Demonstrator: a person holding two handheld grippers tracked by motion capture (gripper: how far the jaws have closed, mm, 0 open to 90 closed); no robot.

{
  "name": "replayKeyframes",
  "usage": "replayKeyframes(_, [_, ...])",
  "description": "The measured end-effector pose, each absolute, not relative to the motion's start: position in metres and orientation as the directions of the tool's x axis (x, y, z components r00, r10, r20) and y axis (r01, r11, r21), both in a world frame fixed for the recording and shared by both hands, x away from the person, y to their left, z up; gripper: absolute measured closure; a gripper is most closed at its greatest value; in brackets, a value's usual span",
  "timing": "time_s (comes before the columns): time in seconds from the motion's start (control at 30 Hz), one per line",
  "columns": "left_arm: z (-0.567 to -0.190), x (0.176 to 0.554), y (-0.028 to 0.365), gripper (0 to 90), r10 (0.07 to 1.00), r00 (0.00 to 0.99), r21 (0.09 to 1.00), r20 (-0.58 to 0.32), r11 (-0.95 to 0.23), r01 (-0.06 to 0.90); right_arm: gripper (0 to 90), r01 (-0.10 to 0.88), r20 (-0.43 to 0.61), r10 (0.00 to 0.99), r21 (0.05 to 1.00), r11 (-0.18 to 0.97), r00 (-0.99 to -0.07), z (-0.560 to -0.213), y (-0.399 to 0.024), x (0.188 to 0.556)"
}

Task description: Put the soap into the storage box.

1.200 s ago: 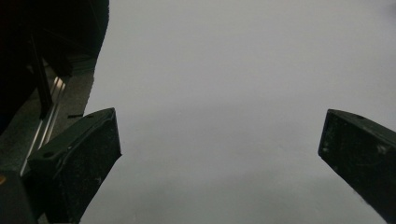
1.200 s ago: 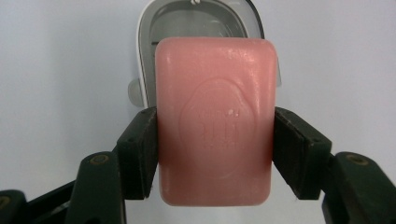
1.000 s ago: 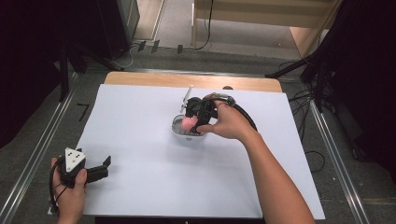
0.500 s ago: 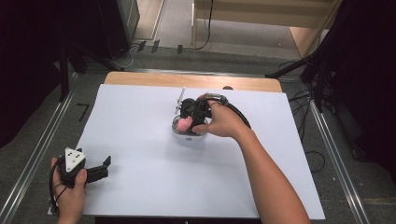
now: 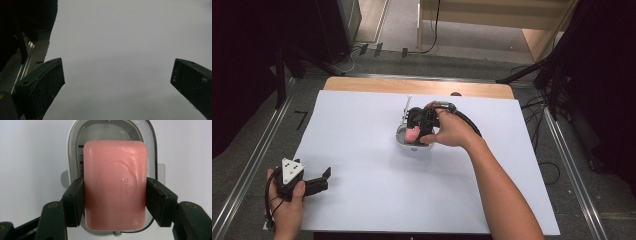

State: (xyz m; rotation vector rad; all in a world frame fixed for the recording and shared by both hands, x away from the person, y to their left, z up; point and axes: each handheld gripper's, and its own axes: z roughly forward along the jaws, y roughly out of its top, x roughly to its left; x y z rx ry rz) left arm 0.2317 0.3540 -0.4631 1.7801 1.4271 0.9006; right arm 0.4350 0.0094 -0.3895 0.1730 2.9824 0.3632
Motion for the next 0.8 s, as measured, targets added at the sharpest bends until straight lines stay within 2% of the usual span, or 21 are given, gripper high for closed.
replayKeyframes(0.2, [-0.463,0.232,0.354,0.0,0.981,0.164,0.838,0.103,-0.174,0.517,43.5,0.106,-0.112,0.141,0.274,0.956,-0.984,-0.387,0.007,0.436])
replayKeyframes(0.8, [-0.463,0.232,0.354,0.0,0.982,0.159,0.839,0.101,-0.170,0.516,36.4,0.202,-0.098,0.247,0.333,0.921,-0.964,-0.376,-0.021,0.436])
